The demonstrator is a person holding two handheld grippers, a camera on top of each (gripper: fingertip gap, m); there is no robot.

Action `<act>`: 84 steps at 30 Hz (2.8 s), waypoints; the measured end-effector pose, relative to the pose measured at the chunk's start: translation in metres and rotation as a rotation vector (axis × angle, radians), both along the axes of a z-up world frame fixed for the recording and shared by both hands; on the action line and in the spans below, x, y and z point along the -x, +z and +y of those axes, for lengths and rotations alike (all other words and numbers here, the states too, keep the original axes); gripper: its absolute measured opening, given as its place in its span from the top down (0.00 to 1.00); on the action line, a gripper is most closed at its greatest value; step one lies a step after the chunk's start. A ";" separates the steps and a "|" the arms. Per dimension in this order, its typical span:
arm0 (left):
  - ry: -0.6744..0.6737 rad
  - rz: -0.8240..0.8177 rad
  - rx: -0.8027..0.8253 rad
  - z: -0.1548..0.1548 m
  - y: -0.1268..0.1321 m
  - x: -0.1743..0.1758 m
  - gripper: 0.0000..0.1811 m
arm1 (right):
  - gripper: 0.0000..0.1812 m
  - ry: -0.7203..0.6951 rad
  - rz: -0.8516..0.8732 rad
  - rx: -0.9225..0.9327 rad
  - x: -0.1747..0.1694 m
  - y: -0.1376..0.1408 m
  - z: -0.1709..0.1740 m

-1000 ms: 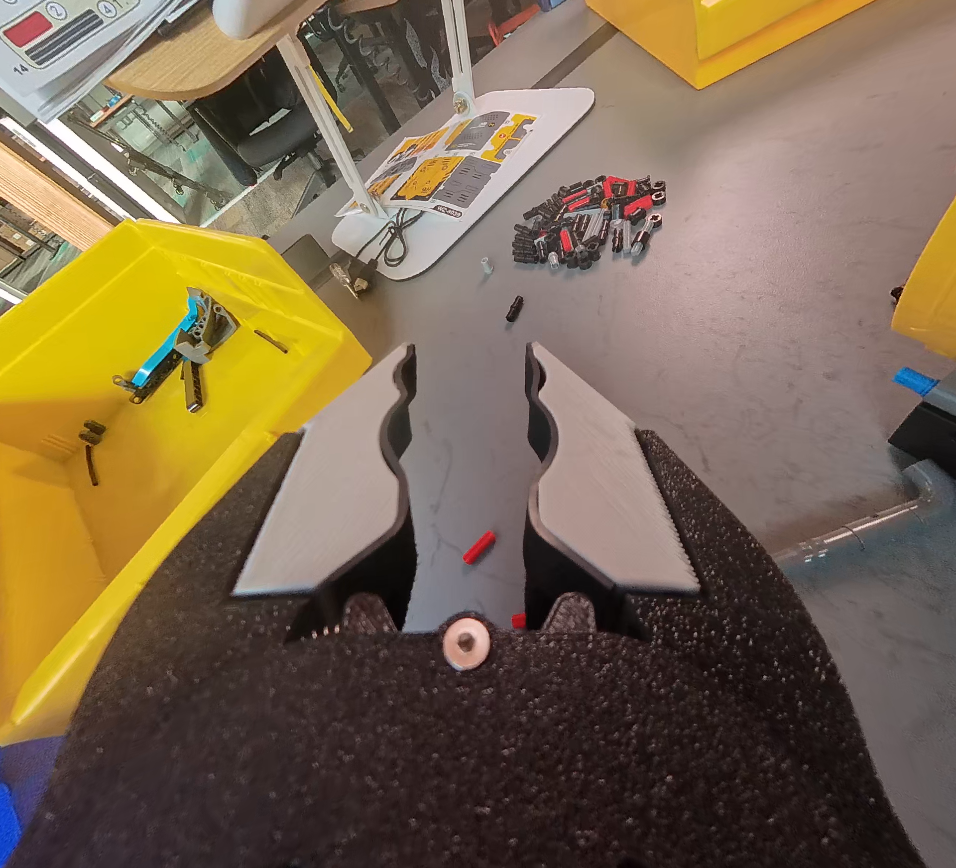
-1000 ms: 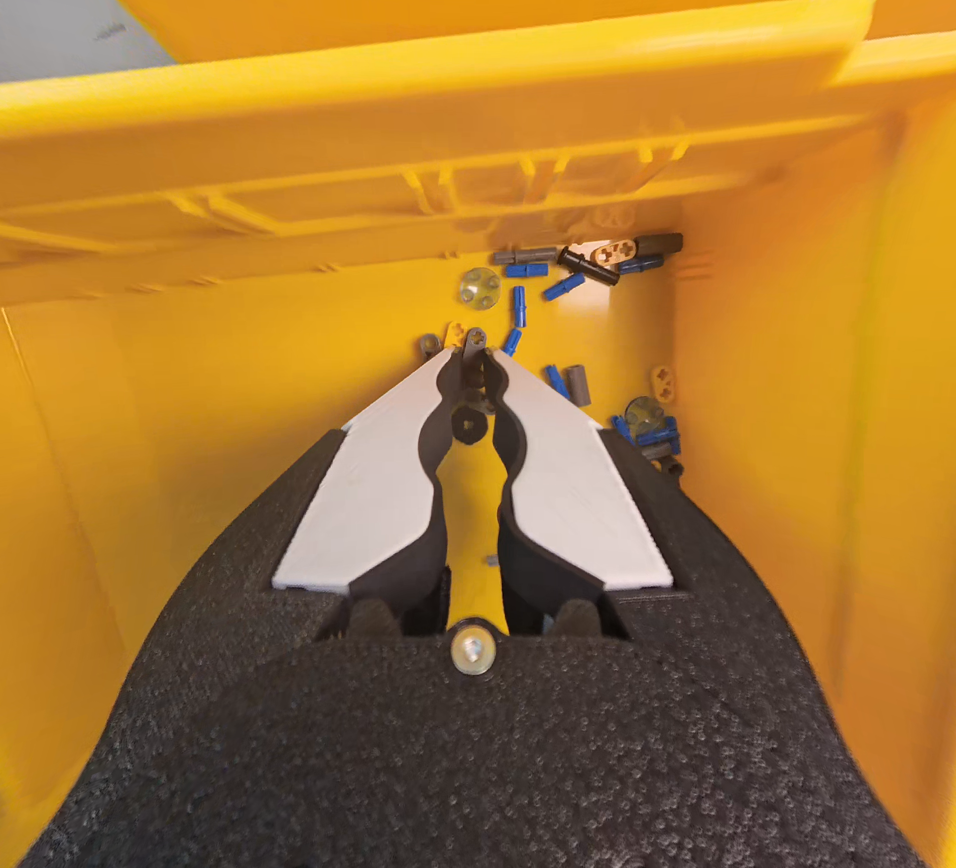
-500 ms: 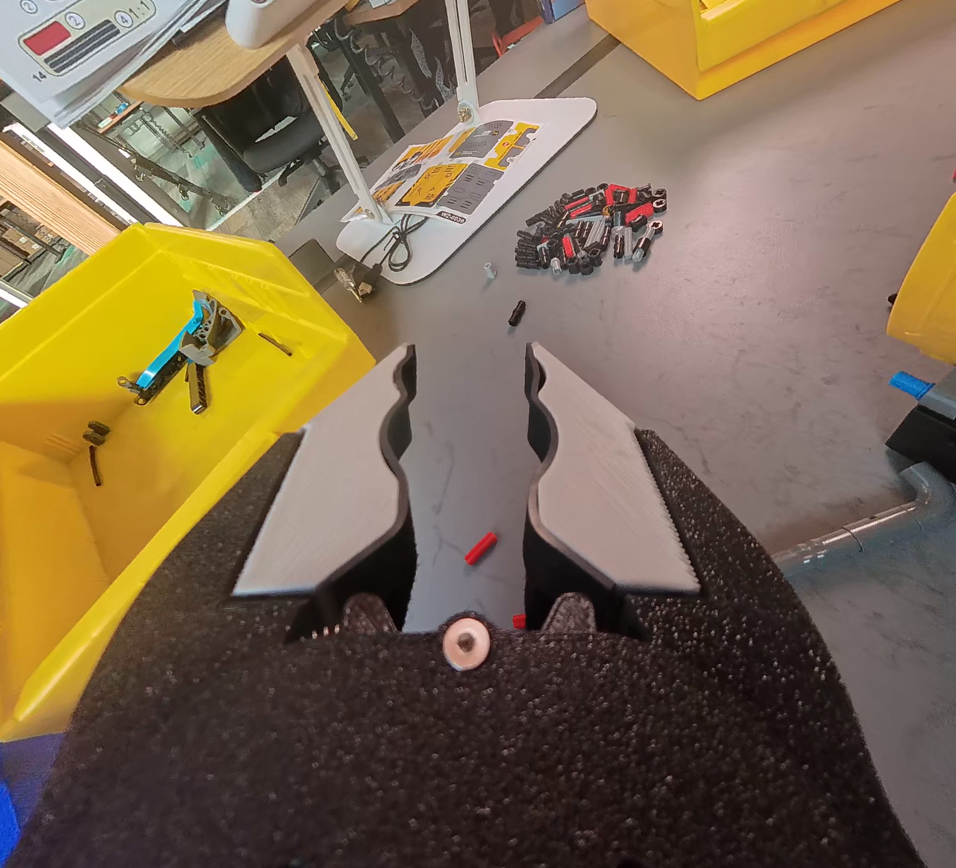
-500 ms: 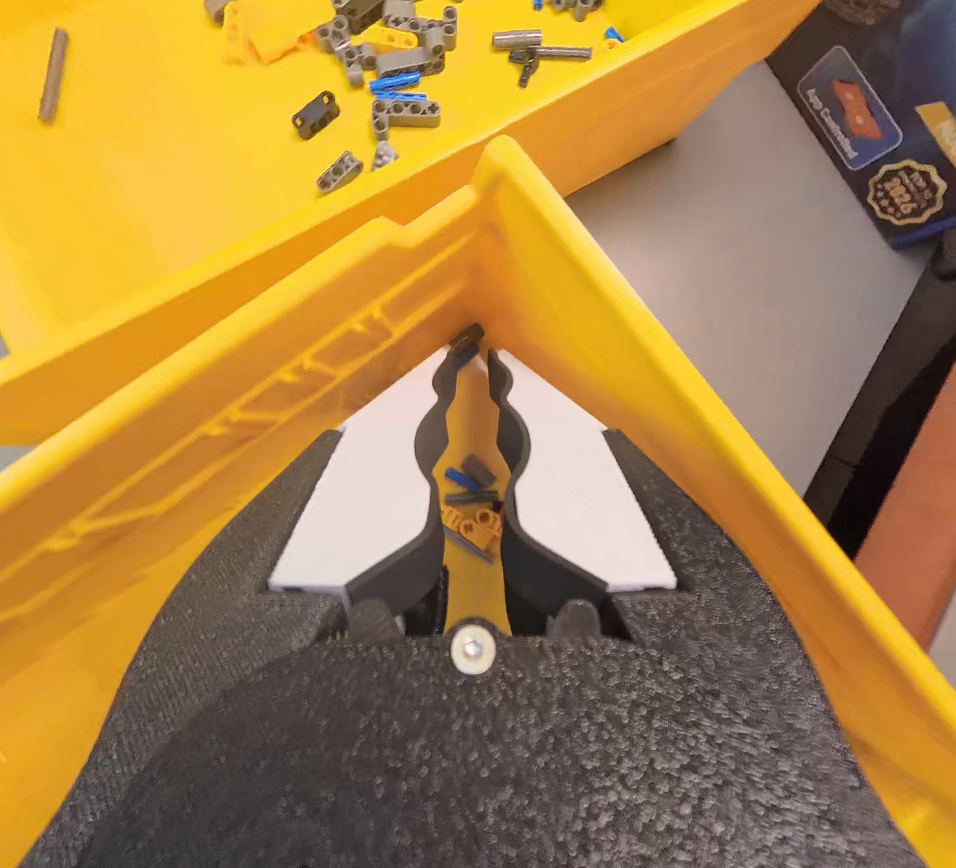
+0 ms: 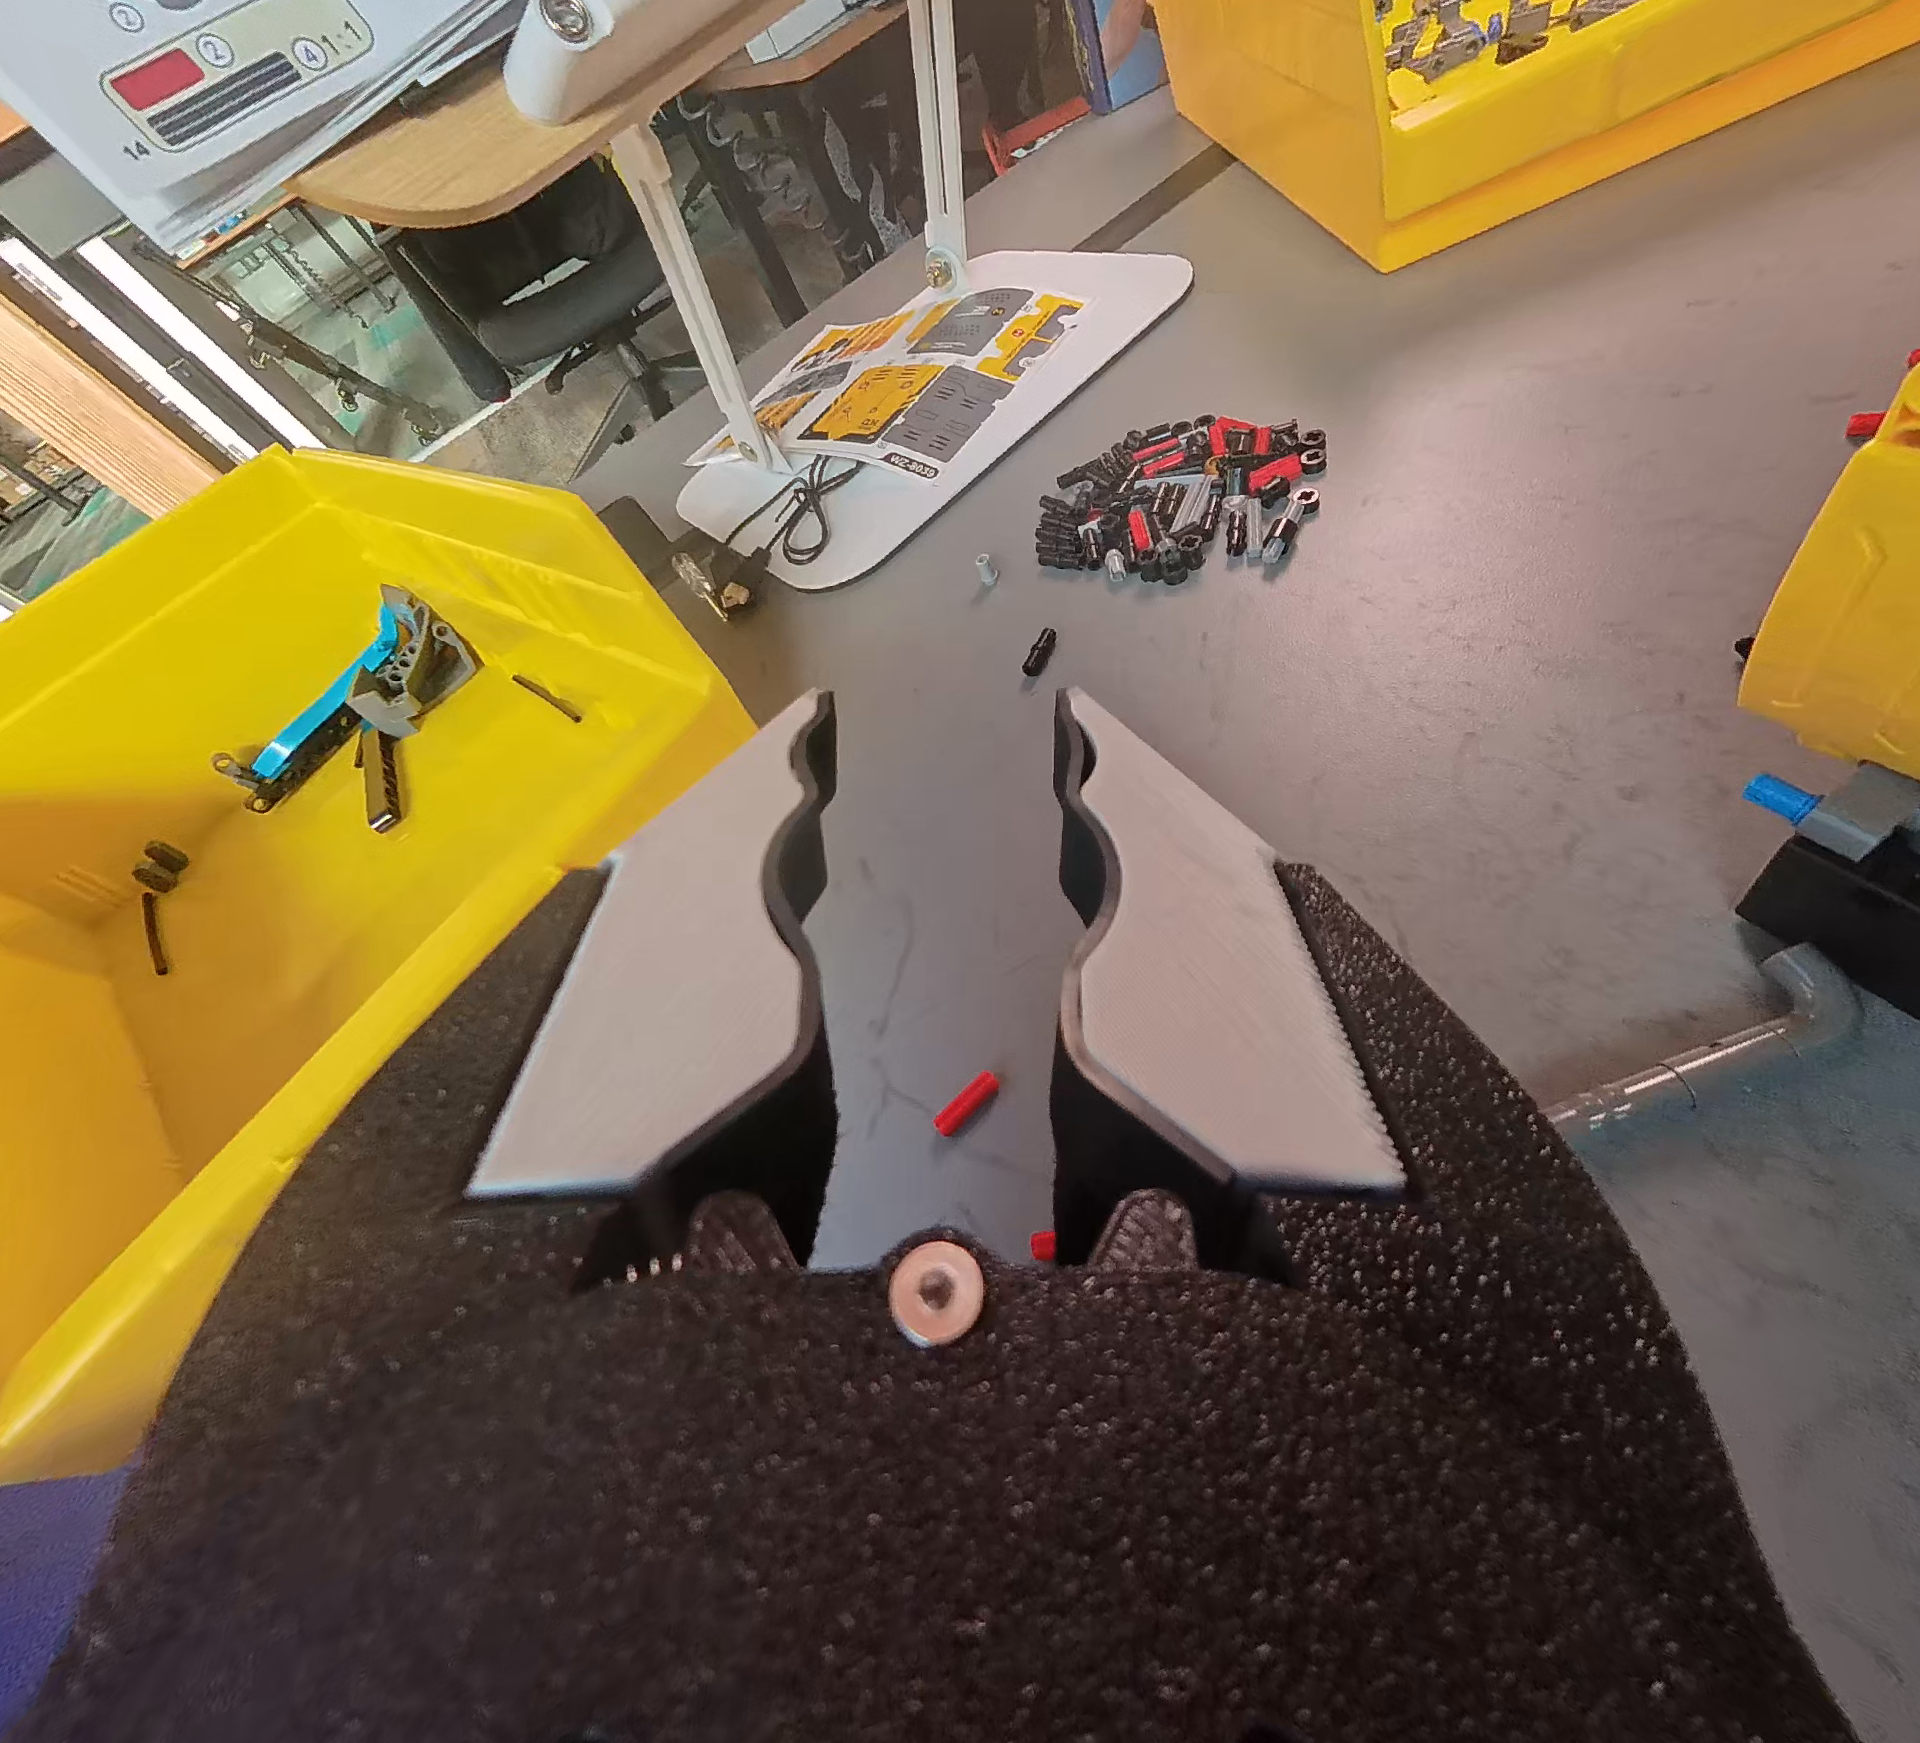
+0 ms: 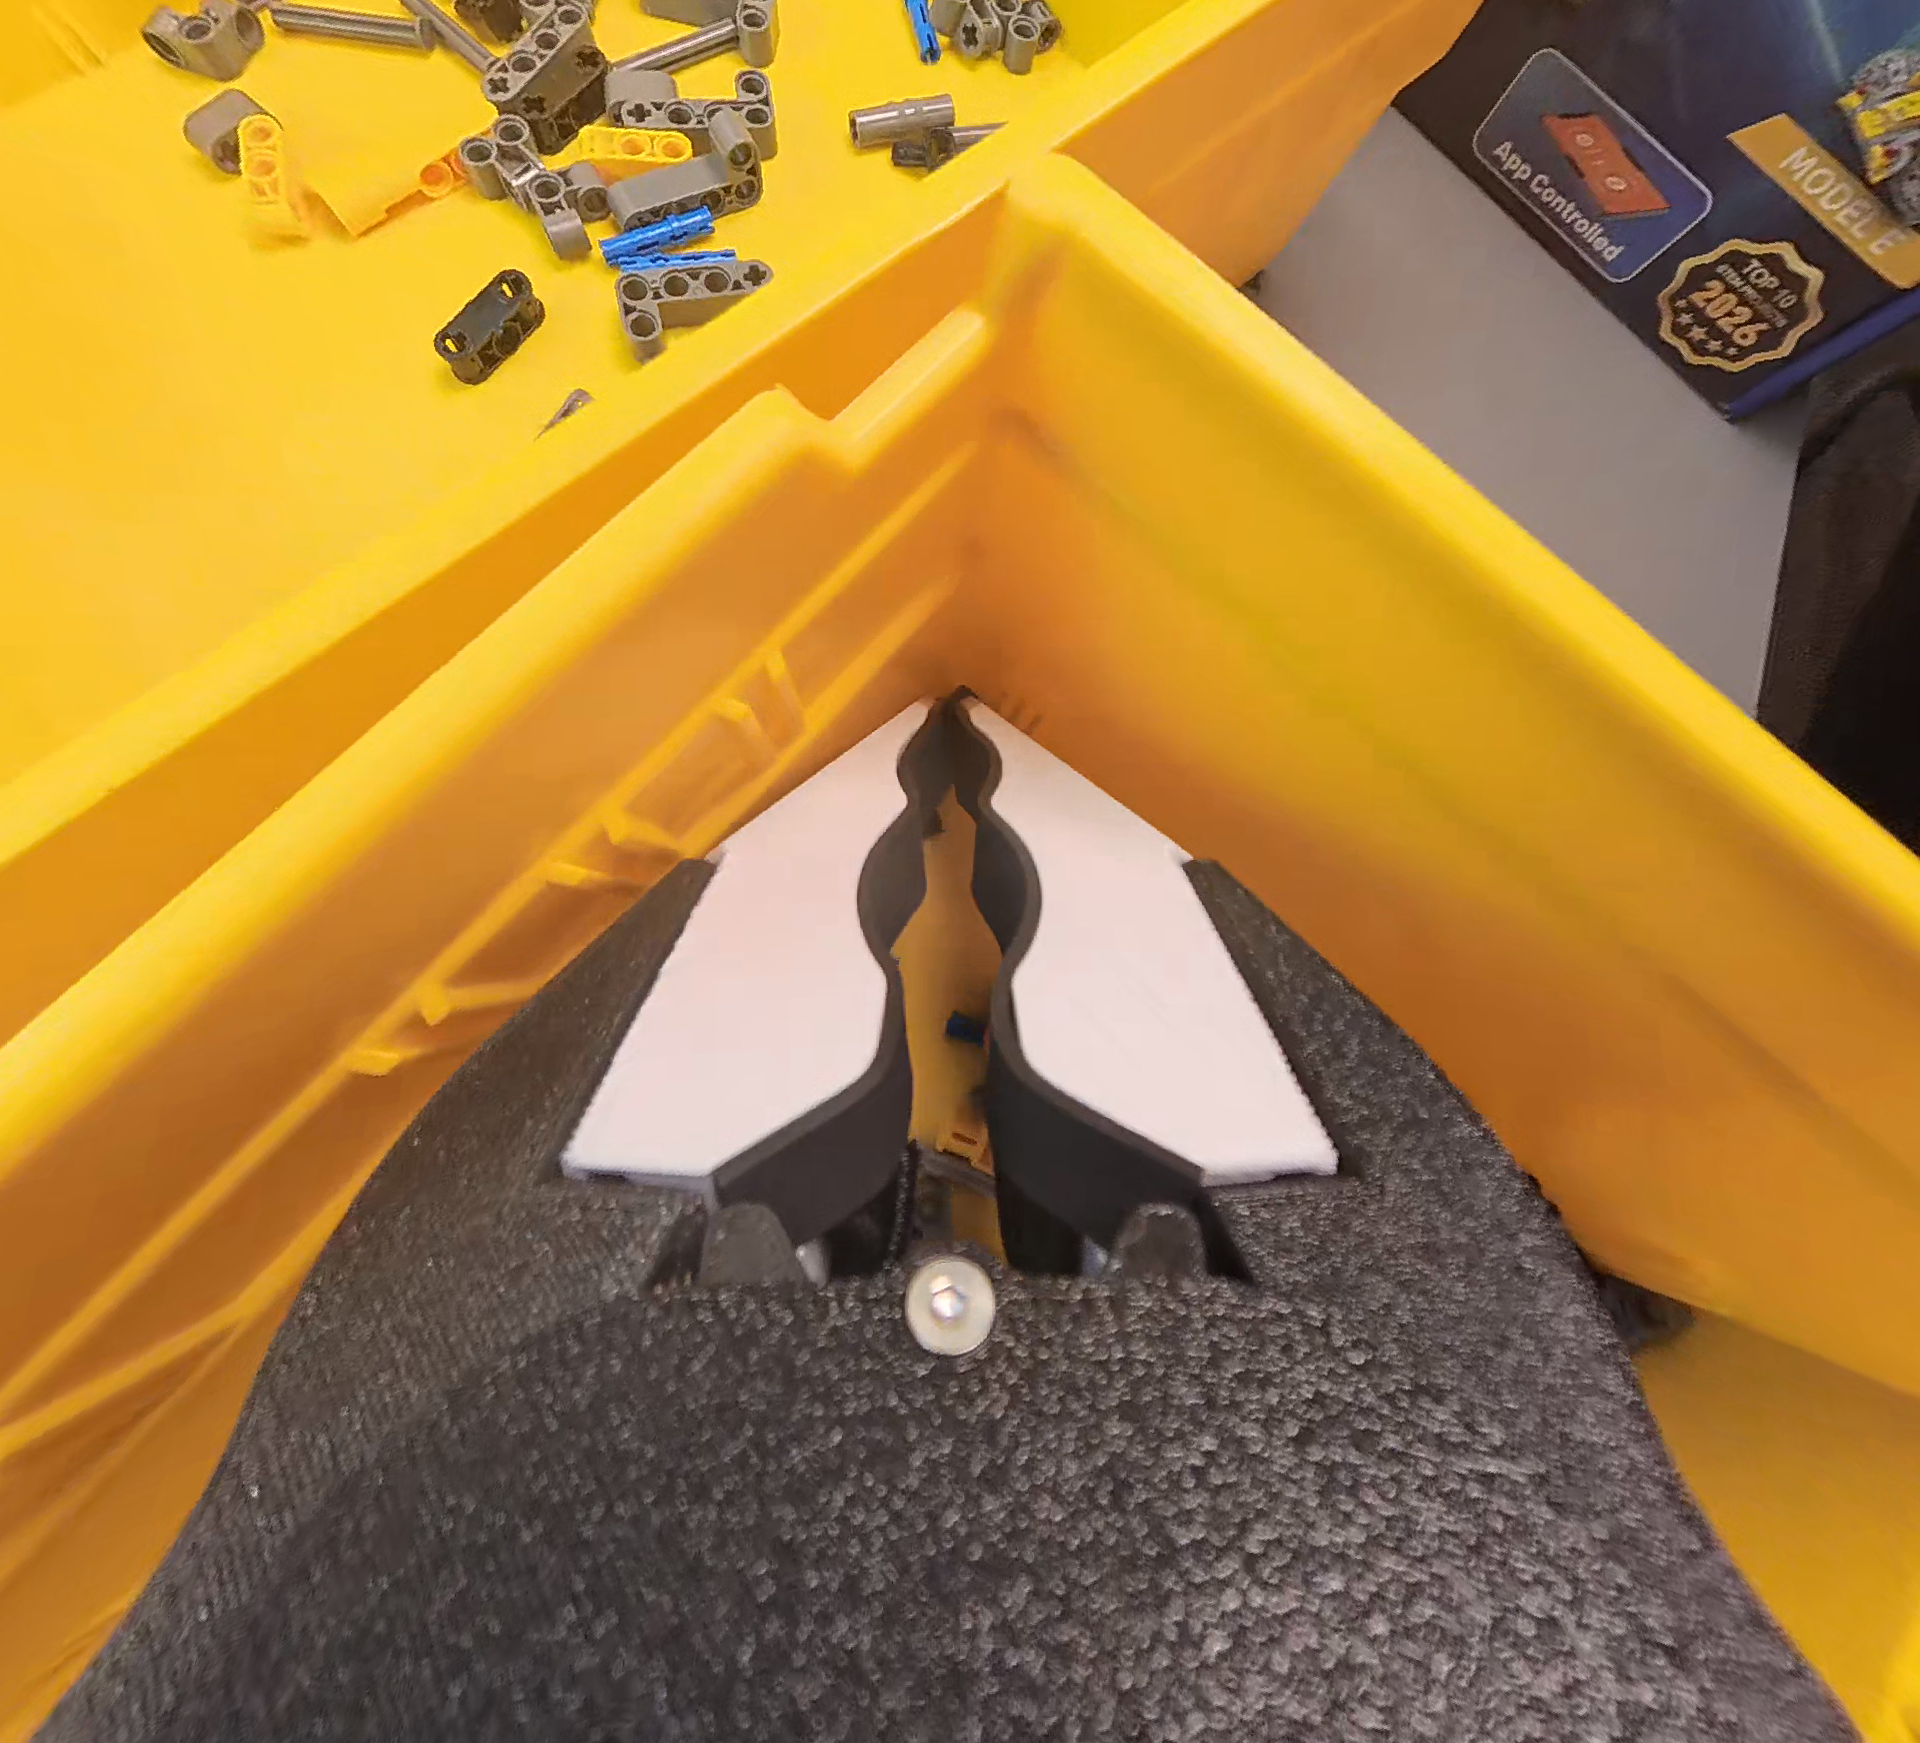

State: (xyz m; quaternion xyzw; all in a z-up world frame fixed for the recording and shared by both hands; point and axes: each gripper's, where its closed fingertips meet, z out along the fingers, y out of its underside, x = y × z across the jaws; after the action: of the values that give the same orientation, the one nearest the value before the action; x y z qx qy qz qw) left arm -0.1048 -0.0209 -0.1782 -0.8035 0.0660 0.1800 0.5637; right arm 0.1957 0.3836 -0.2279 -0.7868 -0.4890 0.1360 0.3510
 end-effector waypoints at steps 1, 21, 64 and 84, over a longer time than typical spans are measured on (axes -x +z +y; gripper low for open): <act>0.000 -0.002 0.000 0.000 0.000 0.000 0.78 | 1.00 0.005 -0.017 -0.003 0.000 -0.002 0.001; -0.019 -0.020 -0.005 -0.001 0.001 -0.002 0.78 | 0.97 0.166 -0.285 0.254 -0.060 0.008 -0.026; -0.040 -0.130 -0.122 -0.013 0.026 -0.002 0.78 | 0.96 0.634 -0.062 -0.002 0.030 0.053 -0.323; -0.058 -0.190 -0.150 -0.018 0.035 -0.007 0.79 | 0.88 0.219 0.269 -0.337 -0.006 0.168 -0.179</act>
State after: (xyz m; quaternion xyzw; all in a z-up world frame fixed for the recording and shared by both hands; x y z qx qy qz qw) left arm -0.0980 -0.0386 -0.1437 -0.7701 0.0217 0.0913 0.6310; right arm 0.2019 0.2048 -0.0602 -0.6344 -0.5359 0.1933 0.5224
